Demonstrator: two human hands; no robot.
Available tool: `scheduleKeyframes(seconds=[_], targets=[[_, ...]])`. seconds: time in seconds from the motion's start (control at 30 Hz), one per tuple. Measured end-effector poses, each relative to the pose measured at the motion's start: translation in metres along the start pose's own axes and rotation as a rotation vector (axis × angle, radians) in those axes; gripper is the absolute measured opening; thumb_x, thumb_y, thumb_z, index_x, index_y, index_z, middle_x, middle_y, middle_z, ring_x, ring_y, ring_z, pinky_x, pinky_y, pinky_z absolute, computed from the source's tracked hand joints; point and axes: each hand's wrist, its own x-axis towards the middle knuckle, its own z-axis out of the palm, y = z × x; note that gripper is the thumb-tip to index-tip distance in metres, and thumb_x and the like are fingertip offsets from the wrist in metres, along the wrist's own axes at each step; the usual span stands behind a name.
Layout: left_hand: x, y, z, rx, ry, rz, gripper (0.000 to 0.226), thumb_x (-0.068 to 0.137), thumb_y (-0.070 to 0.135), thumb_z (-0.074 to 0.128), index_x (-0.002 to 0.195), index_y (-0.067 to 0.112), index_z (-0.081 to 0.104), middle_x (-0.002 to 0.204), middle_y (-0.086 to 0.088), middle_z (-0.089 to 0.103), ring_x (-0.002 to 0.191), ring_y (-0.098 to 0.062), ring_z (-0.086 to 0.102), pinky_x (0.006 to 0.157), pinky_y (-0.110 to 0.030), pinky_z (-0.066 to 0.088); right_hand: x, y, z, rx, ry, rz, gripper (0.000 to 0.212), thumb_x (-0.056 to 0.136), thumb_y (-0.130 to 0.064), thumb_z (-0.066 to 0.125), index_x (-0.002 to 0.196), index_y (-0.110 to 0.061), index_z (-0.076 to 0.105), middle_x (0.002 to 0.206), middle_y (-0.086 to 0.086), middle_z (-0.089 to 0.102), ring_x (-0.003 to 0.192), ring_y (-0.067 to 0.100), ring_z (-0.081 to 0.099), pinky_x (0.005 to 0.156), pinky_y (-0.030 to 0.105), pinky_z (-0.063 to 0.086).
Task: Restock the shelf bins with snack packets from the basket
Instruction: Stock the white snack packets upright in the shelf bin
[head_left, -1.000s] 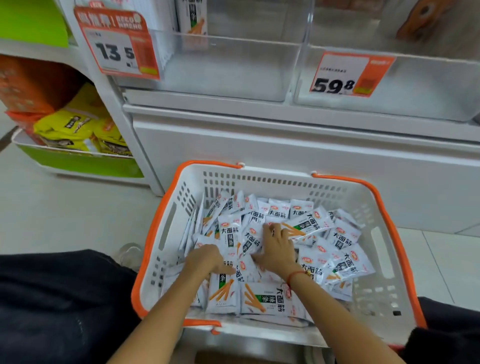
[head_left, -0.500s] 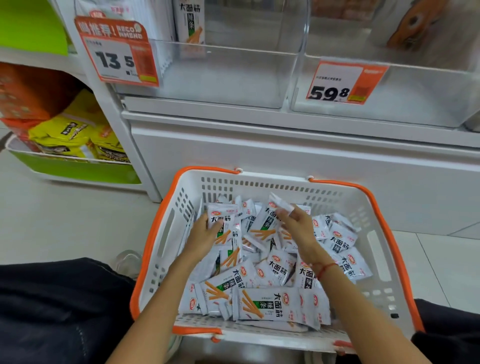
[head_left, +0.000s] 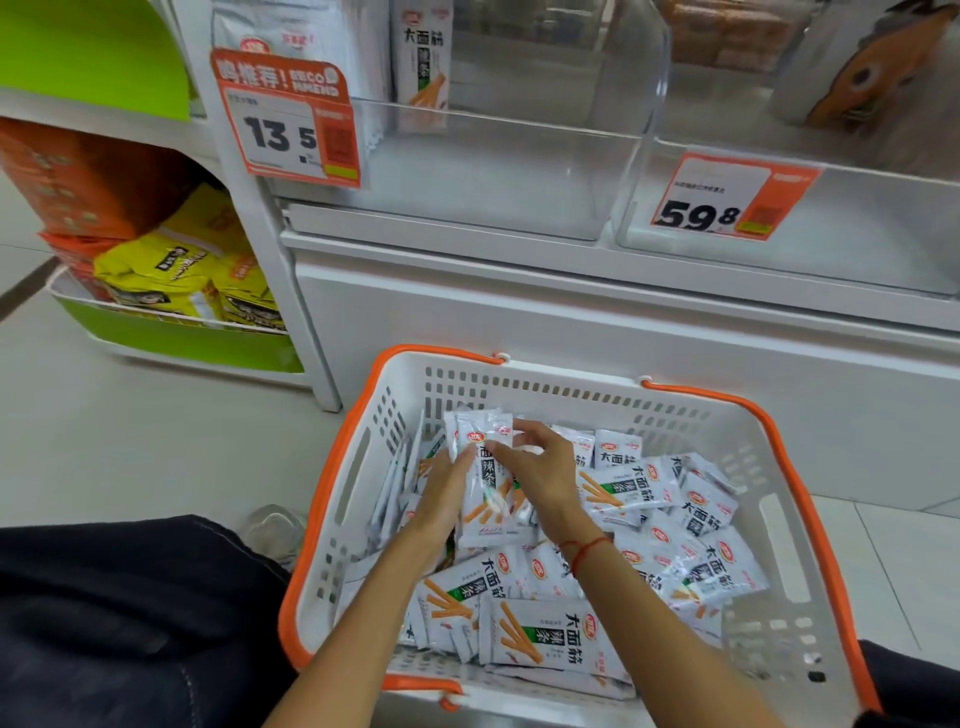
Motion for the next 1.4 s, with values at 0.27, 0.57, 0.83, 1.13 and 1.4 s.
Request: scheduleKeyframes(seconds=[0.27, 0.57, 0.83, 1.13, 1.4], targets=[[-0.001, 0.002, -0.017, 0.071, 0.286, 0.199, 0.043, 0.1, 0.013, 0.04, 0.142, 0.011, 0.031, 0.14, -0.005, 0.044, 0.128, -0.022, 0.044, 0.102, -0.032, 0.042, 0.009, -0.005, 0.03, 0.099, -0.085, 0.173, 0.025, 0.093, -0.015, 0.055, 0.116, -0.007, 0.06, 0.09, 0.007, 0.066, 0.075, 0.018, 0.062, 0.072, 0.028, 0.056], [0.001, 0.008, -0.019, -0.147, 0.29, 0.078, 0.045, 0.102, 0.032, 0.035, 0.146, 0.026, 0.025, 0.141, 0.001, 0.045, 0.127, -0.023, 0.047, 0.1, -0.041, 0.042, 0.0, 0.052, 0.019, -0.844, -0.331, 0.165, 0.029, 0.082, -0.024, 0.064, 0.066, -0.016, 0.042, 0.074, 0.003, 0.052, 0.07, 0.02, 0.051, 0.058, 0.023, 0.039], [0.008, -0.001, -0.017, -0.082, 0.22, -0.03, 0.052, 0.102, 0.035, 0.031, 0.15, 0.022, 0.016, 0.149, -0.002, 0.034, 0.134, -0.025, 0.038, 0.109, -0.047, 0.033, 0.014, 0.002, -0.049, -0.321, -0.326, 0.133, 0.023, 0.096, -0.01, 0.05, 0.118, -0.002, 0.052, 0.103, 0.017, 0.064, 0.089, 0.022, 0.059, 0.092, 0.044, 0.05], [0.004, -0.006, 0.024, -0.207, 0.097, -0.146, 0.041, 0.098, 0.034, 0.043, 0.135, 0.016, 0.045, 0.132, -0.009, 0.052, 0.107, -0.026, 0.057, 0.086, -0.041, 0.049, -0.004, -0.03, -0.058, -0.249, -0.39, 0.068, 0.013, 0.08, -0.019, 0.076, 0.087, -0.017, 0.065, 0.073, 0.001, 0.069, 0.066, 0.013, 0.063, 0.068, 0.026, 0.051], [-0.009, 0.005, 0.028, -0.247, 0.1, -0.109, 0.026, 0.098, 0.022, 0.039, 0.116, 0.009, 0.053, 0.105, -0.018, 0.061, 0.084, -0.022, 0.059, 0.067, -0.026, 0.051, -0.021, 0.006, -0.034, -0.315, -0.107, -0.174, 0.03, 0.073, -0.028, 0.081, 0.096, -0.02, 0.065, 0.083, -0.002, 0.062, 0.073, 0.011, 0.059, 0.068, 0.031, 0.051]])
